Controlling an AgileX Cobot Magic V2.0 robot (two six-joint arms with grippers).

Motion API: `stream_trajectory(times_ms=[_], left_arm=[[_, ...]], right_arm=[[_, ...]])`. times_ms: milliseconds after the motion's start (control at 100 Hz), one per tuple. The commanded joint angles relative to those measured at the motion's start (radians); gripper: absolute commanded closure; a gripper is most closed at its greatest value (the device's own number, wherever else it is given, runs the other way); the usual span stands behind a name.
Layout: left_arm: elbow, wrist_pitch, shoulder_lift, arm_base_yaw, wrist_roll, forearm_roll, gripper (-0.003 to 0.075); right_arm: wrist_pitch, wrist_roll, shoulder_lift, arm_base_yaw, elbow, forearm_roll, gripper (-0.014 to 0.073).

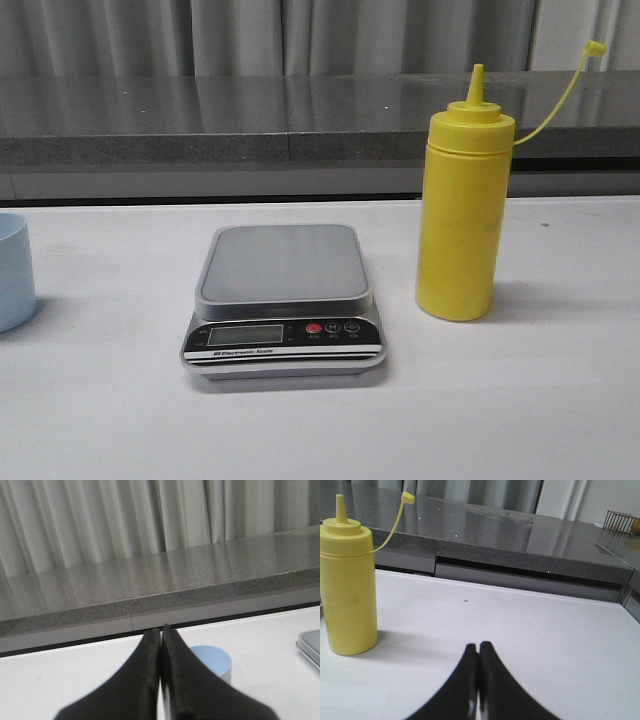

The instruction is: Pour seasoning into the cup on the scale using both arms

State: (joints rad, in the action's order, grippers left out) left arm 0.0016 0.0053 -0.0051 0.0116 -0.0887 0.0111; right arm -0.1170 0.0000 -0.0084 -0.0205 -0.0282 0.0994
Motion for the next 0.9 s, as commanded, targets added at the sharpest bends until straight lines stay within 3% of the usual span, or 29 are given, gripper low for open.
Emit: stream_trajectory(times_ms=[0,390,620,890], left_arm=[[0.008,-0.082,-0.035,-0.001,0.006,-0.003,0.0738],[-0.035,-0.071,-0.027,-0.001,0.006,-0.034,0.0738],[-0.262,0.111,0.129,-0.001,0.006,-0.125,0.0738],[-0.618,0.421,0.503,-0.001,0.006,-0.132,0.0738]], right_arm=[[0.082,0.000,-0.017,0.007,-0.001,0.009,0.0660],[0.082,0.000,-0.017,0.007,-0.001,0.009,0.0660],[0.082,0.000,-0.017,0.007,-0.001,0.009,0.0660],[0.082,0.000,-0.017,0.007,-0.001,0.009,0.0660]])
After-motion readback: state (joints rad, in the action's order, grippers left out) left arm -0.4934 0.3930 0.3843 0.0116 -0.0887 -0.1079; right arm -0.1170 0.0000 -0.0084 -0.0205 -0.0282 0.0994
